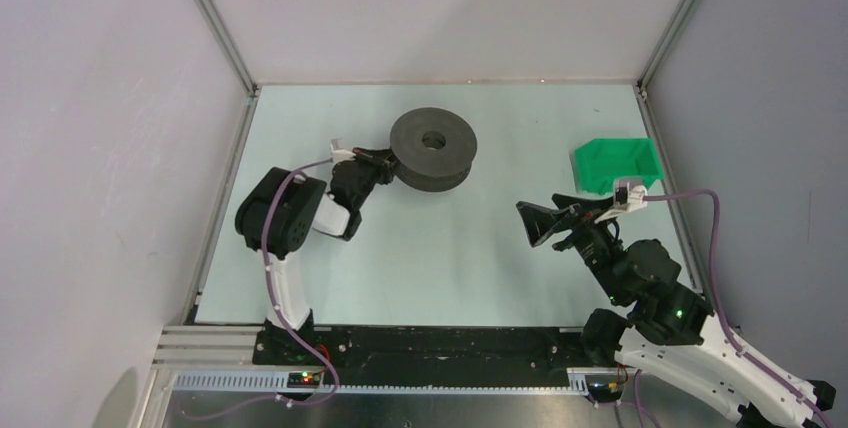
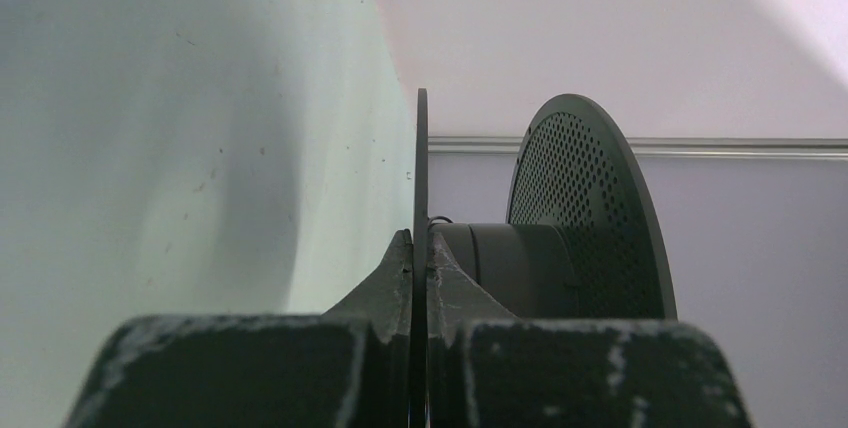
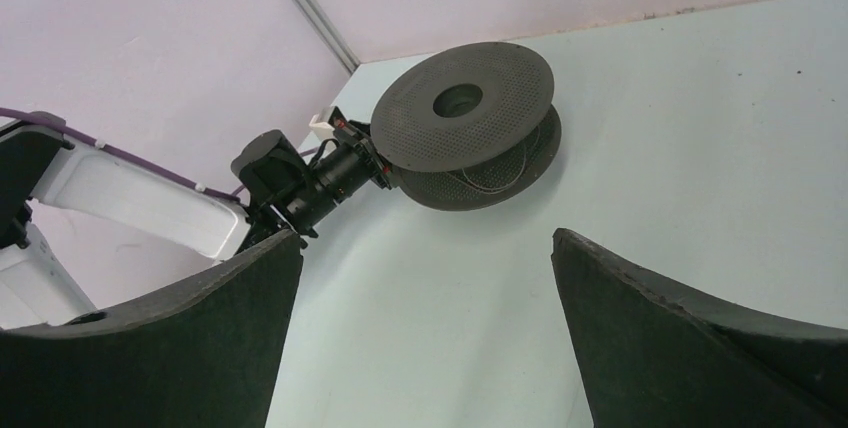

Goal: Wrap the cables

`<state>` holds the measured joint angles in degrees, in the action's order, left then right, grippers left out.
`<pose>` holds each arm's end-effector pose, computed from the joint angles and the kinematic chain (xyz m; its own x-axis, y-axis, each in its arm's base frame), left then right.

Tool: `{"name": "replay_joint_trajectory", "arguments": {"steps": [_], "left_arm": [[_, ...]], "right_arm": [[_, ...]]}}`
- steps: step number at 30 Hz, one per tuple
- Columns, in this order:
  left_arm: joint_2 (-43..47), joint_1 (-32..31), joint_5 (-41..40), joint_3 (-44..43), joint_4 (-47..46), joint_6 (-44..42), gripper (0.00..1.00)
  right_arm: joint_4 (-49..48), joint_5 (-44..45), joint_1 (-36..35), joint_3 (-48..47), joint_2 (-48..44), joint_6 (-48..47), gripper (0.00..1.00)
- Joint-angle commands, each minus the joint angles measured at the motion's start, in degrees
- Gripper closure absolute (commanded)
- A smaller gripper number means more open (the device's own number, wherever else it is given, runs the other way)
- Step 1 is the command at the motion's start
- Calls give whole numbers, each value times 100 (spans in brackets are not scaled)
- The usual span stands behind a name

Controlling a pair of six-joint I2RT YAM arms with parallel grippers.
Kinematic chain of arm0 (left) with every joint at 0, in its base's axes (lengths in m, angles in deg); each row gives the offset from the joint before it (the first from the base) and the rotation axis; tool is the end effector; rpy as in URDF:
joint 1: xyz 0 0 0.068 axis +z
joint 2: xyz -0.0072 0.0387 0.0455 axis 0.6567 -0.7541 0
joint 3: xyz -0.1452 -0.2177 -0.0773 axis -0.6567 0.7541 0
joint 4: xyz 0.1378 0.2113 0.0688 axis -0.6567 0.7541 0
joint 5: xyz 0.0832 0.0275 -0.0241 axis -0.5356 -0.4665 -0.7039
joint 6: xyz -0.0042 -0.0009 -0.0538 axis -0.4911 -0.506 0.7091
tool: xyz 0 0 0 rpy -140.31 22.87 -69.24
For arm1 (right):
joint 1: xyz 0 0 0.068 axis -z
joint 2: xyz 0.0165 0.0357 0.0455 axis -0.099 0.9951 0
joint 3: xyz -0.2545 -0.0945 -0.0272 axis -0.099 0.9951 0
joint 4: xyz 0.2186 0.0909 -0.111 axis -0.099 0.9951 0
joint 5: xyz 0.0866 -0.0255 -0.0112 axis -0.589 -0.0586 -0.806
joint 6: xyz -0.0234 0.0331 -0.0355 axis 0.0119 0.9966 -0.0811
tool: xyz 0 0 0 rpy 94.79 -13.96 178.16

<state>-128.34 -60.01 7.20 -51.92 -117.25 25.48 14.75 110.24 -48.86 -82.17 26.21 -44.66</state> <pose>0.3293 -0.1156 0.1312 -0.3915 -0.9172 -0.0741 -0.0420 0.0982 -0.9943 0.0695 0.0685 0.3397 -0.1309 0.4180 -0.8990 -0.4293 0.7935 0.4314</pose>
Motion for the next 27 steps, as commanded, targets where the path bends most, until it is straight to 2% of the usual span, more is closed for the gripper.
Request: {"name": "replay_joint_trajectory", "arguments": {"steps": [1, 11, 27], "left_arm": [[-281, 130, 325, -399, -782, 22, 100], [-787, 277, 494, -569, -770, -105, 98], [-872, 530, 588, -346, -588, -260, 75]], "right_arm": [[72, 131, 15, 19, -24, -62, 1], [80, 115, 24, 19, -56, -110, 1], [103, 143, 23, 19, -90, -143, 1]]}}
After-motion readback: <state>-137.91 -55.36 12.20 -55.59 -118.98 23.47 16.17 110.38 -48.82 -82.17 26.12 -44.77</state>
